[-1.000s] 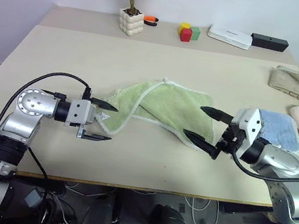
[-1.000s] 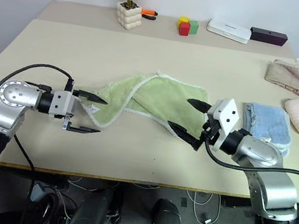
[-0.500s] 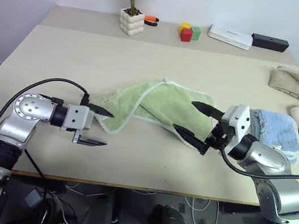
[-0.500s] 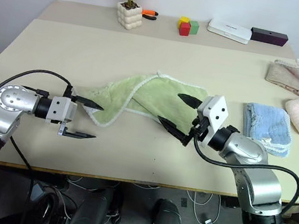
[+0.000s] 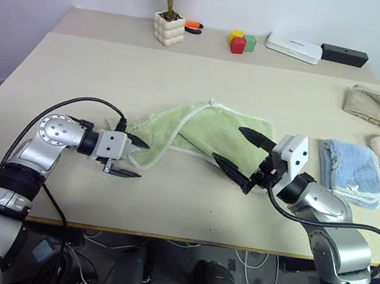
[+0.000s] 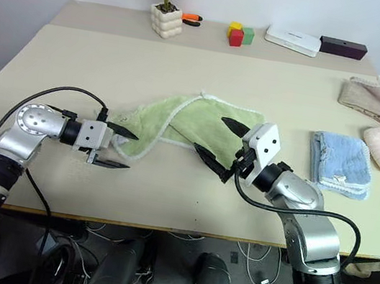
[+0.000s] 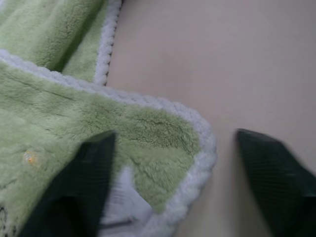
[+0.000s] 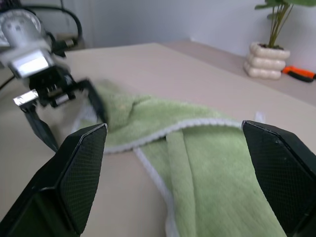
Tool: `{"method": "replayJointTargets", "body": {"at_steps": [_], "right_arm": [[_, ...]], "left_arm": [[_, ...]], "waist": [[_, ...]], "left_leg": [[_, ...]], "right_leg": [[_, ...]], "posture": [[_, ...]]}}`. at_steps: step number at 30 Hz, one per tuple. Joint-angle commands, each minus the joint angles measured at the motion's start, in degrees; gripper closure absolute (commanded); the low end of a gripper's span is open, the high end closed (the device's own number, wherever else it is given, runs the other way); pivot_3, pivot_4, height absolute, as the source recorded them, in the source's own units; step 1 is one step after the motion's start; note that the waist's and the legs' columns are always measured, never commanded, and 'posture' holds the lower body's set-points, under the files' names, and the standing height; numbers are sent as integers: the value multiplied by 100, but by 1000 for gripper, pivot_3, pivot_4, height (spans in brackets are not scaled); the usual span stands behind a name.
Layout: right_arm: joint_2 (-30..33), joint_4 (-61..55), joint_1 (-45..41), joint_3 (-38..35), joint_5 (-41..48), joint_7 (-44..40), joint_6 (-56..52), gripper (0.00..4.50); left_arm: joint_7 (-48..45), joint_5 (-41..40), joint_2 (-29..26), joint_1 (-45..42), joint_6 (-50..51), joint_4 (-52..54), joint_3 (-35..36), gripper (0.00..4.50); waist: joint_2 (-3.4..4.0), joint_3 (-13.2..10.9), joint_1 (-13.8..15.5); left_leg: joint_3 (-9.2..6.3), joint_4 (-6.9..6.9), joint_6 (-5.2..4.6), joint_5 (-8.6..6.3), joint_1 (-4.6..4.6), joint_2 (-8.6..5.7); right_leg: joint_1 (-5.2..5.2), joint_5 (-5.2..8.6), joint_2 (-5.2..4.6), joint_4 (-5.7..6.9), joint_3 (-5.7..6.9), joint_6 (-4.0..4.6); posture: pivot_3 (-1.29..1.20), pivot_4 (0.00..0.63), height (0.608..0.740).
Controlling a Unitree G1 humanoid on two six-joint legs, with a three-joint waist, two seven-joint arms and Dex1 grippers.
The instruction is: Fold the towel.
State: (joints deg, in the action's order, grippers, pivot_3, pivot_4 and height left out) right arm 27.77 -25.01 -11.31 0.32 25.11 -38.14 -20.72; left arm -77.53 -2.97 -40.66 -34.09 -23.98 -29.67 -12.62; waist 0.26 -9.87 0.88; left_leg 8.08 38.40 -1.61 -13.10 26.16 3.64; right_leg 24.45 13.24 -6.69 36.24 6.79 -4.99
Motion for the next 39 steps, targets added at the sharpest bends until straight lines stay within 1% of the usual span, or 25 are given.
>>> {"method": "replayJointTargets", "body": {"at_steps": [1, 4, 5, 8, 11, 15, 20, 22, 27, 32, 34, 39], "right_arm": [[-81, -329, 74, -22, -49, 114, 174, 0], [-98, -376, 122, -29, -77, 172, 188, 0], [-100, -388, 138, -35, -80, 183, 194, 0], [-97, -381, 186, -115, -129, 268, 222, 0], [-40, -181, 107, -283, -305, 430, 292, 0], [-29, 838, -687, -629, -660, 1092, 62, 0], [-140, 2554, -1813, -913, -799, 1779, -629, 0], [-186, 3155, -2187, -964, -830, 1927, -748, 0], [-401, 4778, -3196, -1103, -720, 1925, -787, 0], [-531, 6478, -4025, -1015, -1023, 1842, -162, 0], [-526, 7205, -4282, -866, -1303, 1920, 179, 0], [-641, 8409, -4779, -837, -1517, 1841, 634, 0]], "left_arm": [[15, 296, 35, -75, 270, -327, -174, 2663], [8, 275, 109, -168, 476, -431, -195, 4098], [13, 268, 127, -188, 536, -447, -199, 4473], [80, 191, 189, -246, 482, -539, -111, 4473], [-55, -374, 301, -249, 895, -338, 222, 4473], [-124, -1419, 293, -166, 1831, 170, 983, 4473], [90, -2127, 246, 159, 2721, 882, 1630, 4473], [185, -2303, 239, 317, 2962, 1145, 1798, 4473], [613, -2518, 269, 841, 3318, 1833, 2092, 4473], [940, -2689, 356, 1241, 3565, 2405, 2221, 4473], [1064, -2727, 387, 1361, 3585, 2566, 2281, 4473], [1264, -2888, 399, 1656, 3683, 2952, 2416, 4473]], "waist": [[0, 3, -9], [2, 5, -10], [2, 5, -9], [2, 6, -14], [1, 6, -8], [-3, 1, -58], [-1, 1, -120], [-1, 1, -149], [3, -2, -199], [5, -3, -188], [5, -3, -191], [6, -4, -208]], "left_leg": [[0, 0, 0, 0, -3, 0], [-2, 0, 0, 0, -6, 2], [-2, 0, 0, 0, -6, 2], [-2, 0, 0, 0, -6, 1], [-2, 0, -1, 0, -6, 2], [0, 10, -2, 0, 4, 3], [1, 22, 1, 1, 13, 5], [3, 23, 25, 16, 14, 4], [9, 22, 26, 16, 14, 5], [20, 18, 28, 17, 14, 4], [31, 18, 28, 17, 14, 5], [38, 12, 31, 19, 13, 5]], "right_leg": [[-1, 0, 0, 0, -1, 0], [-2, 0, 0, 1, -1, 1], [-2, 1, 0, 2, 0, 1], [-2, 1, 0, 2, -1, 1], [-2, 0, 0, 3, -1, 1], [5, 0, 0, 5, -3, 0], [11, 0, 2, 20, -2, -1], [11, 0, 1, 21, -1, -2], [13, -1, 1, 22, -3, -3], [14, 0, 0, 20, -3, -3], [14, -1, 0, 19, -4, -3], [17, -1, 0, 19, -6, -2]], "posture": [[0, 150, 740], [0, 150, 740], [0, 150, 740], [0, 150, 740], [0, 150, 740], [0, 150, 740], [0, 150, 740], [0, 150, 740], [0, 150, 740], [0, 150, 740], [0, 150, 740], [0, 150, 740]]}}
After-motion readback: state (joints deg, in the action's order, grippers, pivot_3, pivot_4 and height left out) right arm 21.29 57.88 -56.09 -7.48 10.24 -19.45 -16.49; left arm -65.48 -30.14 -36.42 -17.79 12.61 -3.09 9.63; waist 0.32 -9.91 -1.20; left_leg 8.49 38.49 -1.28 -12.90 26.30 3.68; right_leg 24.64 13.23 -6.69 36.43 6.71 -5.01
